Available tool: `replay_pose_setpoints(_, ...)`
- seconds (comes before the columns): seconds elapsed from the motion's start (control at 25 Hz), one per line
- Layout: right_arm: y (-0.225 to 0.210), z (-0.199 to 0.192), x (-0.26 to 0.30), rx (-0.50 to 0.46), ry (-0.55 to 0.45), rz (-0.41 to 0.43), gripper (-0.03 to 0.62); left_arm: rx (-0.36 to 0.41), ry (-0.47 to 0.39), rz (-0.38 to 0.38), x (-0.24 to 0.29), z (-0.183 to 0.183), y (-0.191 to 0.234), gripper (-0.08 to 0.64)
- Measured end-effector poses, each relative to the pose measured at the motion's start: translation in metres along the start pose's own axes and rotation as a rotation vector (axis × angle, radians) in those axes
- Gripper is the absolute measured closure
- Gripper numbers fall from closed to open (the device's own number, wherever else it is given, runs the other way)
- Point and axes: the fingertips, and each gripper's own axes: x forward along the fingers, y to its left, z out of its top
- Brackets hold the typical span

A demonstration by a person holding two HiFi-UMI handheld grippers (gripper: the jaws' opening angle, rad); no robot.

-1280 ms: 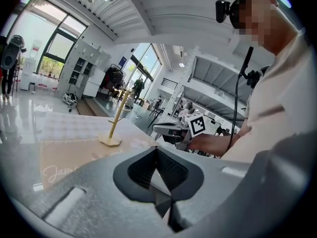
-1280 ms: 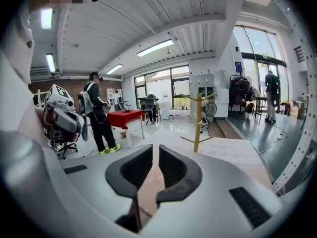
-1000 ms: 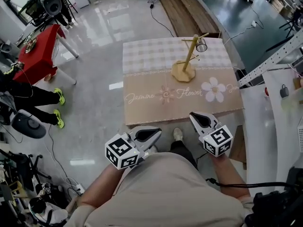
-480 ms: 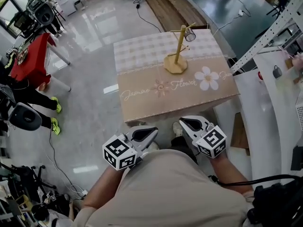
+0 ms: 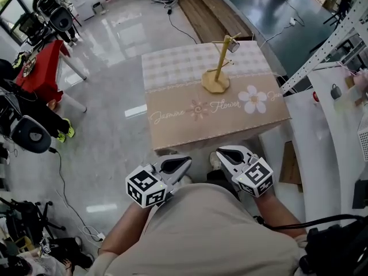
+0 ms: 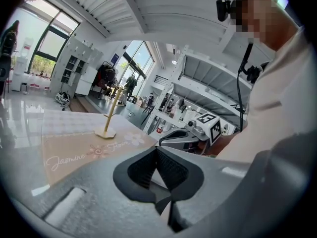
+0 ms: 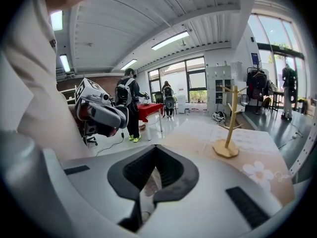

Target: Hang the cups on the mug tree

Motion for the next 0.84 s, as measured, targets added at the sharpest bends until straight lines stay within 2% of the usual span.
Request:
replay_pose_setpoints(0.48, 0.011, 0.009, 0.014, -0.043, 0.004, 0.049, 0.578, -0.023, -0.020, 0.043, -0.014, -0.006, 0.006, 0.552)
replay_pose_setpoints(0.84, 0.006, 0.007, 0.011, -0.051, 0.005, 0.049, 0.578, -0.021, -0.023, 0.046, -0.007, -0.003, 0.006, 0.552)
